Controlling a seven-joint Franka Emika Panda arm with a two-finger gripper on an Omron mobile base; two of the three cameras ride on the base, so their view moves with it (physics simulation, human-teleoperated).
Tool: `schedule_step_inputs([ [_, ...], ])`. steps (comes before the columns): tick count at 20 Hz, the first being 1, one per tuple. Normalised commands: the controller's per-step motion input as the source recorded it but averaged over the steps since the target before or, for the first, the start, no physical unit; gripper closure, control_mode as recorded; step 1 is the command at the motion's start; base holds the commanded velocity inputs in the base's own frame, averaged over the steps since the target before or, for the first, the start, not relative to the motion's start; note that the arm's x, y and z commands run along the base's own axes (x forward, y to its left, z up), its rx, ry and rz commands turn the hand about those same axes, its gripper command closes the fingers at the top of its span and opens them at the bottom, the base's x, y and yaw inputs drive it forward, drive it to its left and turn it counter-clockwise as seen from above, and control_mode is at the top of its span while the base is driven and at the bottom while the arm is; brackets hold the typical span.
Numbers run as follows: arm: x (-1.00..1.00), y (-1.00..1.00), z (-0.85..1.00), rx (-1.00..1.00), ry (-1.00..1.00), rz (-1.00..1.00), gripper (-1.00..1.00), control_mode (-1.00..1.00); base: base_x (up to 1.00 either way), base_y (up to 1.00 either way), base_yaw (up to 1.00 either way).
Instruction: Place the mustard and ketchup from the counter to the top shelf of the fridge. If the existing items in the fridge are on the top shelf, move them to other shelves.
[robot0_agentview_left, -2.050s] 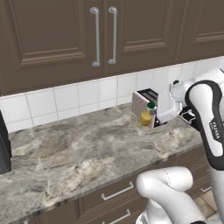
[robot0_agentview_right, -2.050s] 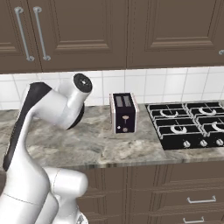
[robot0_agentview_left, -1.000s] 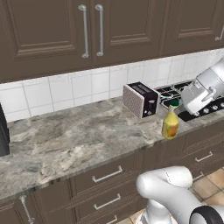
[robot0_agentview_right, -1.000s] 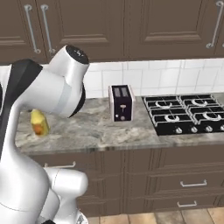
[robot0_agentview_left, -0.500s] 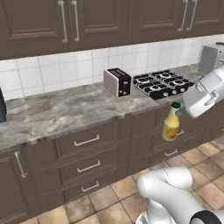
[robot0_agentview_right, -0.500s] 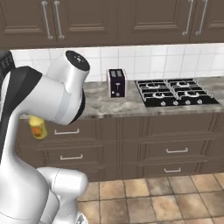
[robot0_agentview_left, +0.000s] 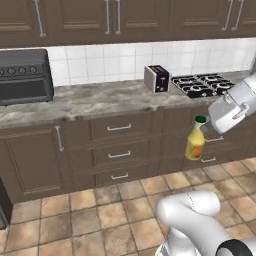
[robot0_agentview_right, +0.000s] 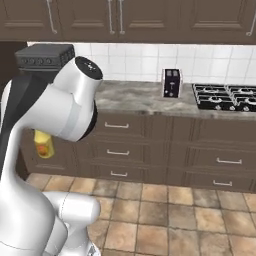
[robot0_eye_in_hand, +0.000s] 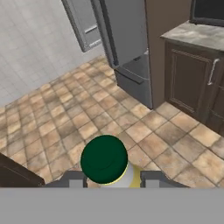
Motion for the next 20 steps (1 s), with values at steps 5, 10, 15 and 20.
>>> schedule_step_inputs([
  [5, 0.0, 0.0, 0.0, 0.0, 0.0, 0.0, 1.0, 1.0, -1.0, 0.63, 0.54],
  [10, 0.0, 0.0, 0.0, 0.0, 0.0, 0.0, 1.0, 1.0, -0.85, 0.97, 0.45],
  [15, 0.0, 0.0, 0.0, 0.0, 0.0, 0.0, 1.0, 1.0, -0.09, 1.0, 0.25],
  [20, 0.0, 0.0, 0.0, 0.0, 0.0, 0.0, 1.0, 1.0, 0.24, 1.0, 0.11],
])
